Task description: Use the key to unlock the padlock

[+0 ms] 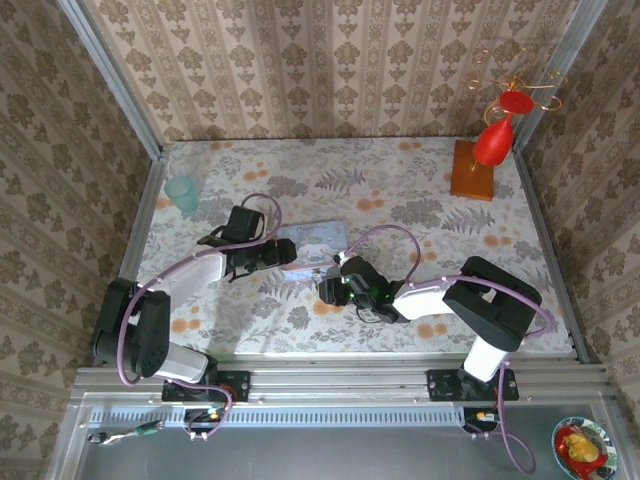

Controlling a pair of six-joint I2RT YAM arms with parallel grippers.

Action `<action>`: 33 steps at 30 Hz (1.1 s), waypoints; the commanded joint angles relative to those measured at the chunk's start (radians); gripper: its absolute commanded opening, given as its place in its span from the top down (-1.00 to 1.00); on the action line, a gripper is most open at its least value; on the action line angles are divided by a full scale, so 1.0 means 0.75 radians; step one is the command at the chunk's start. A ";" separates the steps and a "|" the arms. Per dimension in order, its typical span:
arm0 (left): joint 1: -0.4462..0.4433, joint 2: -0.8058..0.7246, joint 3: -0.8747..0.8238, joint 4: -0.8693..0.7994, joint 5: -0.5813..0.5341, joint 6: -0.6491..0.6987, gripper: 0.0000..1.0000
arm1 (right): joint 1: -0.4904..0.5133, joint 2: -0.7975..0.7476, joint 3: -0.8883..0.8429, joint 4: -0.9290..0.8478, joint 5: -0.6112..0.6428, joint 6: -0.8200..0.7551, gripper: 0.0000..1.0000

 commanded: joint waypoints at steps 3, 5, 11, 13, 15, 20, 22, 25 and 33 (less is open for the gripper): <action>0.003 0.021 -0.006 -0.006 -0.046 0.000 -0.52 | -0.005 0.038 0.036 -0.041 -0.037 -0.012 0.31; 0.005 0.021 -0.012 -0.010 -0.061 -0.006 -0.52 | -0.005 0.036 0.040 -0.063 -0.021 -0.013 0.42; -0.002 0.027 -0.030 -0.013 -0.116 -0.033 -0.50 | -0.001 -0.008 0.028 -0.099 0.021 0.001 0.66; -0.022 0.036 -0.019 -0.039 -0.153 -0.027 -0.49 | 0.002 -0.026 0.016 -0.095 0.046 0.023 0.69; -0.029 0.041 -0.012 -0.064 -0.178 -0.028 -0.48 | 0.007 -0.038 0.004 -0.083 0.071 0.054 0.71; -0.116 -0.002 -0.076 -0.016 -0.192 -0.116 -0.45 | 0.013 -0.048 -0.024 -0.039 0.144 0.174 0.78; -0.146 -0.031 -0.107 0.003 -0.212 -0.154 -0.45 | 0.014 -0.053 -0.044 -0.002 0.185 0.225 0.81; -0.180 -0.057 -0.117 -0.017 -0.237 -0.177 -0.45 | 0.013 -0.058 -0.060 0.025 0.238 0.283 0.85; -0.288 -0.130 -0.158 0.015 -0.297 -0.275 -0.46 | 0.005 -0.052 -0.028 0.002 0.309 0.419 0.86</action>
